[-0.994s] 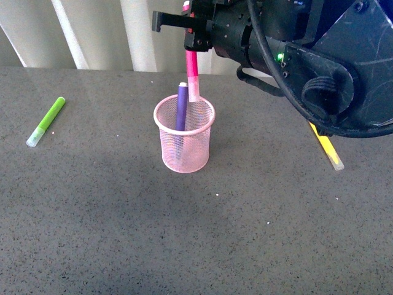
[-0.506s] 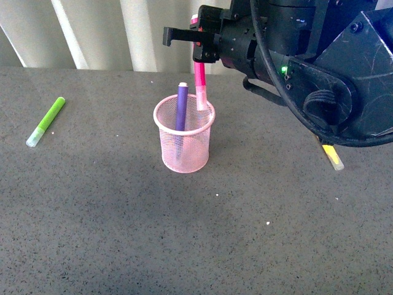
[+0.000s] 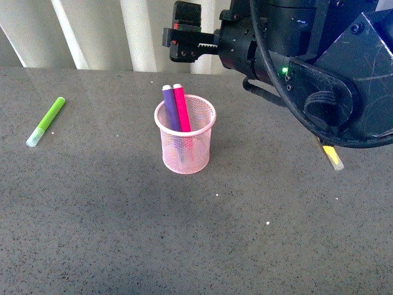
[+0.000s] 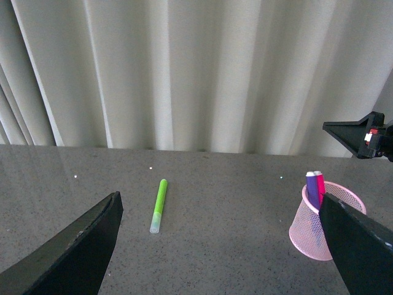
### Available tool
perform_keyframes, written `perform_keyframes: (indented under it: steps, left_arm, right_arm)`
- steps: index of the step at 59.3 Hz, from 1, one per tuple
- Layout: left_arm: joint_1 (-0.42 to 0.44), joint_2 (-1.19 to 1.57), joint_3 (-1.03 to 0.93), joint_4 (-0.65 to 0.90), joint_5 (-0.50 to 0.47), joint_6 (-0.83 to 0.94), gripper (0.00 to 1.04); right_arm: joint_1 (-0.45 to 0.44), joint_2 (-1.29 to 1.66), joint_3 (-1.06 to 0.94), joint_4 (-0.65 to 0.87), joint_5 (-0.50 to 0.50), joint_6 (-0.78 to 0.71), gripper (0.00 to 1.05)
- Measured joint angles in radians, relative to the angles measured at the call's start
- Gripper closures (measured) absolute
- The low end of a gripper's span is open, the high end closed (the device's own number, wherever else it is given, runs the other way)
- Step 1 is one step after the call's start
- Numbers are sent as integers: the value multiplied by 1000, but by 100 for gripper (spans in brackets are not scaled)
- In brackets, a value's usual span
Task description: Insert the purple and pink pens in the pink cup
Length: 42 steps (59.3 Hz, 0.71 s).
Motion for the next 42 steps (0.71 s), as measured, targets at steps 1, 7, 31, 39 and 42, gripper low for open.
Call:
perform_keyframes:
  steps: [1,7,31,39,42]
  left_arm:
    - [0,0,0,0,0,0,7]
    - [0,0,0,0,0,0,7]
    - [0,0,0,0,0,0,7]
    - [0,0,0,0,0,0,7]
    - [0,0,0,0,0,0,7]
  right_arm:
    - [0,0,0,0,0,0,24]
    - [-7,-4,-11,10,0,7,7]
    - [-175,-394,-216,-27,67,-141,7]
    - [-281,-685,-334,-140,6,-182,7]
    - [-321,-812,-377,-195,-33,-188,7]
